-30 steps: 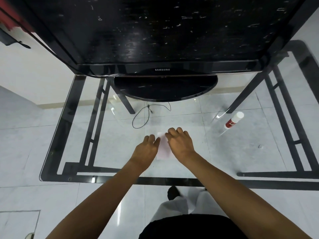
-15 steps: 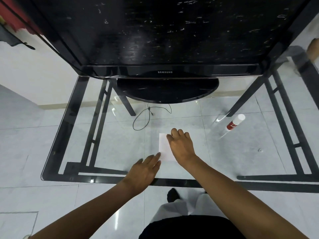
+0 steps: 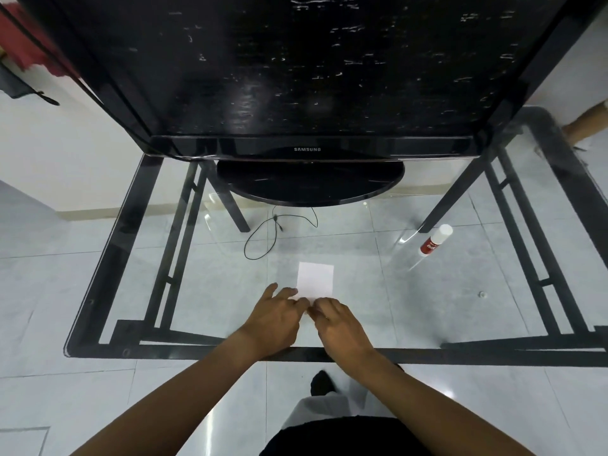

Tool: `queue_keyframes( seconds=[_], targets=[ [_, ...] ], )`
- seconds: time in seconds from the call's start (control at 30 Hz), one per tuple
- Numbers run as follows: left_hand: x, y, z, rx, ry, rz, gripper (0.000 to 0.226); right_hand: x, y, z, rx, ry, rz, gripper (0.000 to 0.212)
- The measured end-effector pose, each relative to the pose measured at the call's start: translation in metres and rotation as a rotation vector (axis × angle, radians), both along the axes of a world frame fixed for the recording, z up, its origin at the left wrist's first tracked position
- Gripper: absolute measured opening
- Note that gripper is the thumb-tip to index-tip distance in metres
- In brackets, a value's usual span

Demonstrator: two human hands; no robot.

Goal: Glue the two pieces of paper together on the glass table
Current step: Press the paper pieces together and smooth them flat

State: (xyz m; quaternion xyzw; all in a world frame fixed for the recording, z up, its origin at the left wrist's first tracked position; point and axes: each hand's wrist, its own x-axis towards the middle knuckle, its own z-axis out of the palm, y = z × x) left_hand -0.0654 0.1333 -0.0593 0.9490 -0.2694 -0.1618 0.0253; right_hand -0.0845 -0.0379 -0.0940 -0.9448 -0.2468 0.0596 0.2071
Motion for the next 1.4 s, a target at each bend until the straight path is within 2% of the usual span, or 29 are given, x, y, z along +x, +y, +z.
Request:
queue_keyframes(
  seconds=[0.1, 0.2, 0.3, 0.4, 0.47, 0.57, 0.87, 1.03, 1.17, 1.33, 1.4],
  targets=[
    [0.016, 0.01, -0.003, -0.211, 0.159, 0.216, 0.054, 0.011, -0.004, 0.007, 0.029, 0.089, -0.022, 0.039],
    [0.03, 0.018, 0.0, -0.294, 0.228, 0.298, 0.056, 0.022, -0.007, 0.006, -0.016, 0.113, 0.01, 0.043],
    [0.026, 0.016, -0.001, -0.203, 0.172, 0.184, 0.056, 0.019, -0.003, 0.008, -0.064, 0.007, 0.09, 0.053],
    [0.006, 0.005, -0.003, 0.07, 0.057, 0.001, 0.057, 0.003, -0.007, 0.006, -0.095, -0.049, 0.116, 0.071],
    [-0.009, -0.006, -0.002, 0.196, 0.049, -0.075, 0.065, -0.006, -0.014, 0.003, -0.138, -0.052, 0.127, 0.074],
    [-0.023, -0.014, -0.001, 0.289, 0.064, -0.109, 0.07, -0.011, -0.019, -0.002, -0.214, -0.037, 0.118, 0.075],
    [-0.033, -0.006, -0.004, 0.363, 0.092, -0.071, 0.073, -0.008, -0.042, -0.01, -0.23, -0.029, 0.048, 0.061],
    [-0.029, -0.005, -0.002, 0.368, 0.112, -0.088, 0.07, 0.012, -0.033, -0.006, -0.271, -0.103, -0.014, 0.054],
    [-0.03, -0.004, -0.003, 0.357, 0.111, -0.074, 0.072, 0.044, -0.022, -0.001, -0.333, -0.029, -0.119, 0.051],
    [-0.012, -0.01, -0.004, 0.225, 0.047, -0.002, 0.064, 0.074, -0.018, 0.002, -0.354, 0.014, -0.142, 0.027],
    [0.004, -0.019, -0.006, 0.168, 0.031, 0.096, 0.063, 0.074, -0.02, 0.0, -0.376, 0.049, -0.138, 0.029]
  ],
)
